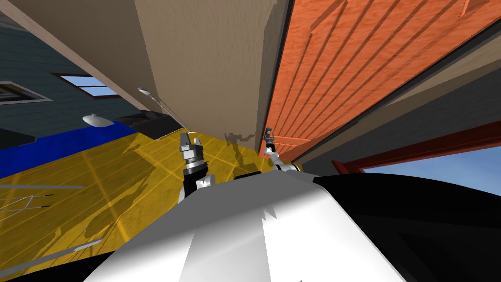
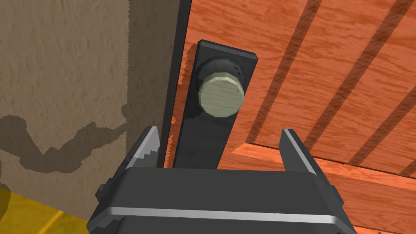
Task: Pull the door open
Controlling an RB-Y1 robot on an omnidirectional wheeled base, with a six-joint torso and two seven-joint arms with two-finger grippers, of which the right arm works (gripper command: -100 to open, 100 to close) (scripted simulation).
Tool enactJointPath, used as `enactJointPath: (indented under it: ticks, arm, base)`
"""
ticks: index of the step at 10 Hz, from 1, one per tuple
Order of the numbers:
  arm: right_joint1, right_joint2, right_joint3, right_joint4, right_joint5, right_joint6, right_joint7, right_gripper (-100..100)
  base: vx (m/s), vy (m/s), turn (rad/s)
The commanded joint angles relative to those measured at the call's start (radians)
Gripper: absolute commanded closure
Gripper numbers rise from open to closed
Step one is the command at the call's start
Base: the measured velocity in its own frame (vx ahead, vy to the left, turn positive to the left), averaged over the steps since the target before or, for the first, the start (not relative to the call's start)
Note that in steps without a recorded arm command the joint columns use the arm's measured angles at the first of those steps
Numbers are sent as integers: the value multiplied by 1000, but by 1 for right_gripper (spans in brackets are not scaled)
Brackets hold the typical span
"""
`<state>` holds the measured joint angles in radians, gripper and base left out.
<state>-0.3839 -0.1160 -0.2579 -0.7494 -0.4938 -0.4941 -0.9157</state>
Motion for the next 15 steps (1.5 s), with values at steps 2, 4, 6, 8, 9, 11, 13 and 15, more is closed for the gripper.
enactJointPath:
  ticks: [2, 4, 6, 8, 9, 11, 13, 15]
  arm:
    - [-6, 27, -6, -12, -33, 3, -54, -100]
    - [-11, 51, -10, -23, -60, 5, -97, -100]
    - [-16, 51, -9, -15, -62, 1, -102, -100]
    - [6, -4, -13, -14, -73, 8, -150, -100]
    - [15, -28, -15, -13, -77, 11, -169, -100]
    - [28, -64, -18, -12, -83, 15, -198, -100]
    - [41, -97, -20, -11, -88, 19, -224, -100]
    - [52, -127, -23, -10, -93, 23, -247, -100]
  base:
    - [-84, -31, 27]
    - [-103, -23, 23]
    - [-84, -26, 15]
    - [124, 8, 155]
    - [221, 8, 107]
    - [186, -25, 113]
    - [107, -10, 68]
    - [105, -18, 86]
